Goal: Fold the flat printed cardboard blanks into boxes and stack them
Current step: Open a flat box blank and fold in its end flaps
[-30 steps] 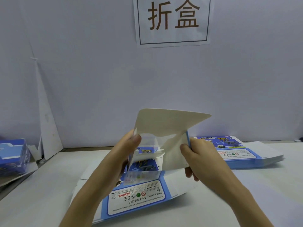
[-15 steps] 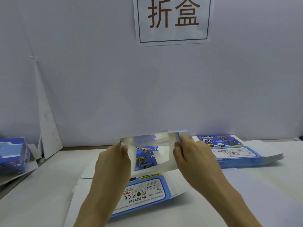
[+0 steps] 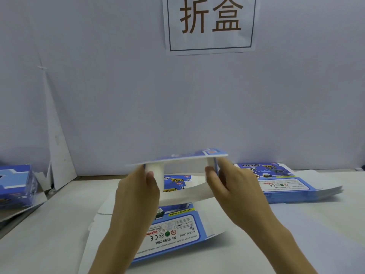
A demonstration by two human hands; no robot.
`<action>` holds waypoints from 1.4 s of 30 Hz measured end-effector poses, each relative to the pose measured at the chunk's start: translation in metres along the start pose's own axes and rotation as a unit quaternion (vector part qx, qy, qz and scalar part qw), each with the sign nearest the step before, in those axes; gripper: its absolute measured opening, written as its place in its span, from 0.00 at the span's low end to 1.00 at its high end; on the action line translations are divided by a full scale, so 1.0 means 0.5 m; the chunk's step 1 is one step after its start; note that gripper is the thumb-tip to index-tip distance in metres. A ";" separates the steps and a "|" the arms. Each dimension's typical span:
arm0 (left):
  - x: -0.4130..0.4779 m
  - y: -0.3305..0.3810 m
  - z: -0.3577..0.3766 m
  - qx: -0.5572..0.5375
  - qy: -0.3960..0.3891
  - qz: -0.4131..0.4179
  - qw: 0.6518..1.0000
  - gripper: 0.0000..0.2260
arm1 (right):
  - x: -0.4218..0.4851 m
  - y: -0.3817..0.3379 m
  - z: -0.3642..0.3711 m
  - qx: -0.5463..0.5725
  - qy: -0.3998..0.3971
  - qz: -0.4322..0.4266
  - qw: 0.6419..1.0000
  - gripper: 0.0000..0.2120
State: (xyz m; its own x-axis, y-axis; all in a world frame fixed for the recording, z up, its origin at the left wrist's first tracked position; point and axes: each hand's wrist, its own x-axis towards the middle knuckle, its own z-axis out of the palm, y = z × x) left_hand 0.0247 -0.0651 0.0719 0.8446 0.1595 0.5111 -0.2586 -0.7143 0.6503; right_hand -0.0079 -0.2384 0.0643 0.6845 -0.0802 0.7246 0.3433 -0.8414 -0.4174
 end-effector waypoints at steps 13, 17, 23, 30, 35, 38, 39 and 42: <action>0.031 -0.029 -0.046 -0.505 -0.198 -0.042 0.839 0.26 | 0.011 0.036 -0.020 0.295 -0.069 0.021 0.953 0.42; 0.025 -0.028 -0.029 -0.441 -0.230 0.067 0.865 0.46 | 0.016 0.017 -0.034 0.408 -0.053 0.082 0.908 0.13; 0.027 -0.038 0.005 -0.328 -0.167 0.087 0.926 0.40 | 0.009 0.010 -0.020 0.427 -0.049 0.145 0.891 0.09; 0.017 -0.033 0.007 -0.385 -0.173 0.136 0.896 0.22 | 0.006 0.030 0.009 0.317 -0.104 0.079 0.939 0.44; 0.005 -0.017 0.015 -0.353 -0.071 0.144 0.922 0.39 | 0.002 0.023 0.020 0.315 -0.016 0.110 0.942 0.42; -0.026 0.005 0.043 -0.306 -0.071 0.172 0.934 0.57 | -0.013 0.001 0.043 0.227 0.010 0.072 0.971 0.45; -0.033 0.009 0.052 -0.311 -0.078 0.157 0.934 0.61 | -0.017 -0.003 0.045 0.214 -0.017 0.037 0.976 0.44; -0.026 0.000 0.055 -0.328 -0.061 0.109 0.936 0.63 | -0.011 0.006 0.017 0.240 -0.189 -0.007 0.952 0.39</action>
State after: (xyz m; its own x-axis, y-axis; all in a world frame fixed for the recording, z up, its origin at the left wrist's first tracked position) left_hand 0.0266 -0.0860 0.0498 0.7751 -0.0480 0.6300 -0.6296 -0.1414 0.7639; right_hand -0.0053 -0.2362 0.0543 0.8292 0.2037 0.5205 0.5461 -0.4933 -0.6771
